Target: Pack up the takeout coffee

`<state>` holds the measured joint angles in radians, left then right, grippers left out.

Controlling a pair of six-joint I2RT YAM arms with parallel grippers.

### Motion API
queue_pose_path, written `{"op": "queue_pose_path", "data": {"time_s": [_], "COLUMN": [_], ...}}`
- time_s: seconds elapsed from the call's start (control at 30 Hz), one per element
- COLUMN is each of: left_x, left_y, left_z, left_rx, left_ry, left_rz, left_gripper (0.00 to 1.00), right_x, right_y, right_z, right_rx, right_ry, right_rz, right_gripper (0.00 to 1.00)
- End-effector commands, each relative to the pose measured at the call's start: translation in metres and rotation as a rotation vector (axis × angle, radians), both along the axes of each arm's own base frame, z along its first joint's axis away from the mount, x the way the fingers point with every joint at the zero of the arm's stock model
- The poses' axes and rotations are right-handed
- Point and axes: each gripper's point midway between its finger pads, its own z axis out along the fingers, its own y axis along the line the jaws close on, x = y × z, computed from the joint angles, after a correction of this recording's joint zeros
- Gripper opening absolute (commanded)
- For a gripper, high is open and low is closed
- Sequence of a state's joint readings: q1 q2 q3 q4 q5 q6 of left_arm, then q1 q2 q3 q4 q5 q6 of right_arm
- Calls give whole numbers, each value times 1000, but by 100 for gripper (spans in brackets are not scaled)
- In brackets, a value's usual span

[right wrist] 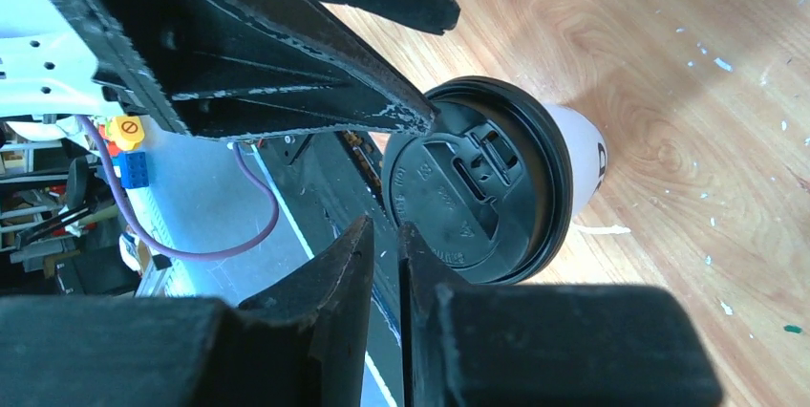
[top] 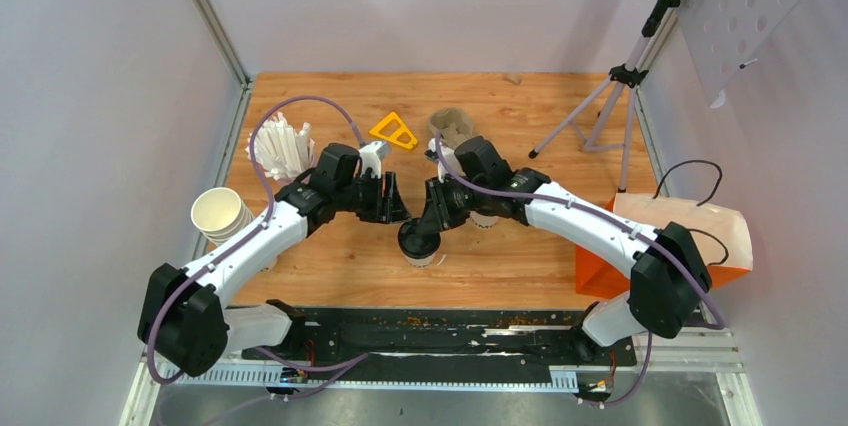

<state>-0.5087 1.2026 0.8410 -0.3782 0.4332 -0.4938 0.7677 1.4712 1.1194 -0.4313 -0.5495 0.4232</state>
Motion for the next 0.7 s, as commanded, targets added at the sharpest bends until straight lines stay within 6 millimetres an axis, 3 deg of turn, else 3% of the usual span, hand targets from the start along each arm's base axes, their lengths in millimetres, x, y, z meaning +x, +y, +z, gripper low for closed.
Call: {"op": "queue_pose_path", "data": {"time_s": [0.0, 0.47, 0.67], "left_x": [11, 11, 8], "left_y": [-5, -5, 7], "left_z": [11, -13, -39], "left_rx": [1, 34, 116], "left_ry": [-77, -36, 16], "left_rz": [-57, -84, -56], "left_gripper": [57, 50, 48], "right_x": [2, -4, -7], "right_y": [7, -3, -12], "right_z": [-10, -46, -58], "right_rx": [15, -58, -99], "right_ry": [13, 39, 38], "right_rz": [-11, 1, -7], "right_gripper": [16, 15, 15]}}
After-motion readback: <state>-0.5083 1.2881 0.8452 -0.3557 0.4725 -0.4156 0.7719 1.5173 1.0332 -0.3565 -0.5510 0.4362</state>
